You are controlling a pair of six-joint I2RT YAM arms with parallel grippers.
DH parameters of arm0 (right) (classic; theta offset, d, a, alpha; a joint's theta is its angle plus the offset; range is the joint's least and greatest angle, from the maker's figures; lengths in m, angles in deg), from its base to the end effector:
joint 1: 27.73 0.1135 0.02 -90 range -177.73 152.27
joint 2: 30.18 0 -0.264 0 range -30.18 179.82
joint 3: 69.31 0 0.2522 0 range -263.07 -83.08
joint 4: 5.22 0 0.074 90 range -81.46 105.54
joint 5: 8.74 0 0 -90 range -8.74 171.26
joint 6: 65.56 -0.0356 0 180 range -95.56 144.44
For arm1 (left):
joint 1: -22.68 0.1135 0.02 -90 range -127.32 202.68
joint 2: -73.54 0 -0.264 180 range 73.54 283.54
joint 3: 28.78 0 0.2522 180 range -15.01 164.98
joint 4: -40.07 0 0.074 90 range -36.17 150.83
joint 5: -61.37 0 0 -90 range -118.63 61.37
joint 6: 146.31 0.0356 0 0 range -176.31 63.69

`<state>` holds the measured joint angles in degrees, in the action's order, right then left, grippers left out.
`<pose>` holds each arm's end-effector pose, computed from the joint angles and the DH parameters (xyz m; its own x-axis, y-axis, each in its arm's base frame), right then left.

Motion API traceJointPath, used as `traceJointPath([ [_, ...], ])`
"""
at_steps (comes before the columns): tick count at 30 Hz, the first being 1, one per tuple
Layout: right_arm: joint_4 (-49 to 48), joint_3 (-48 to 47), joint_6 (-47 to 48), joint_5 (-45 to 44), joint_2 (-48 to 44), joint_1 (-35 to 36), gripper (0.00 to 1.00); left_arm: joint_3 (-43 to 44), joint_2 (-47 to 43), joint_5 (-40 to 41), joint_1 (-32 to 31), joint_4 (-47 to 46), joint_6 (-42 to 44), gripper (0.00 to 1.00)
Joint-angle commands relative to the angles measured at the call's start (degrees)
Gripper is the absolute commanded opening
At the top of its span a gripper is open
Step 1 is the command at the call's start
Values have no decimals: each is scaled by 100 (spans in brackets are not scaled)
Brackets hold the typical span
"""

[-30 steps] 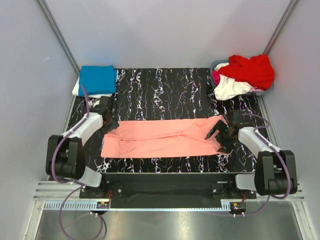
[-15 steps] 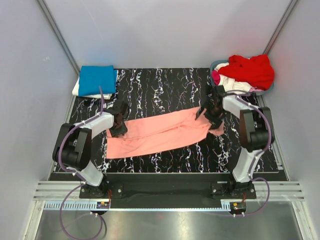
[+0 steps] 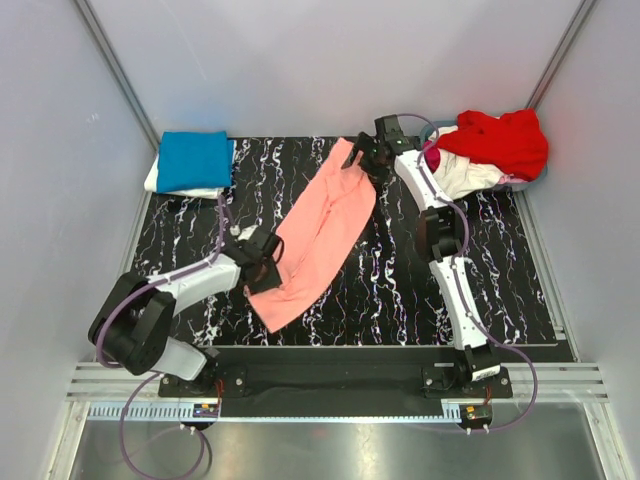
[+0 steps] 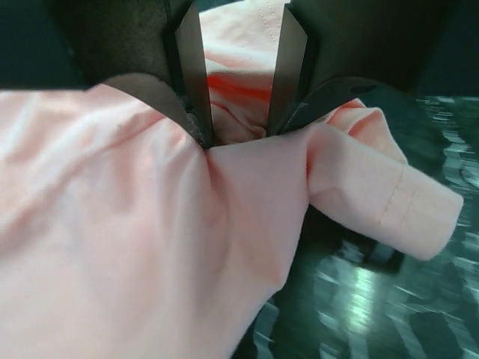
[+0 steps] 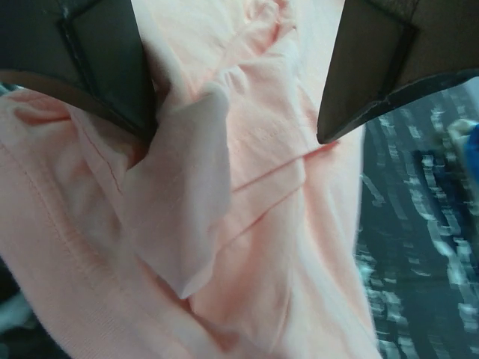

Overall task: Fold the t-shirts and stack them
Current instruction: Fold the tshirt

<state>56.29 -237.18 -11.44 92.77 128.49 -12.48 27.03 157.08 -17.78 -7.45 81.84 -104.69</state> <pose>0.5591 0.1598 0.1637 -0.8386 0.3666 -0.4028 0.1433 0.8620 0.4863 0.2210 -0.1205 0.1564 -0.8640 -0.3475 -0.3644 -0.3160 0.9376 -0.1447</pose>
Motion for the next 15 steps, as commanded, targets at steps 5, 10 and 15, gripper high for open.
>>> traceJointPath([
  [5,-1461,-99,-622,677,629,189,93,-996,188,-1858,-1538,-962,-1814,41],
  [10,-1881,-200,-754,599,947,198,93,-698,179,-1929,-2593,-1000,-2544,42],
  [15,-1874,-59,-631,343,920,172,93,-469,-101,-1824,-3025,-359,-2773,43],
])
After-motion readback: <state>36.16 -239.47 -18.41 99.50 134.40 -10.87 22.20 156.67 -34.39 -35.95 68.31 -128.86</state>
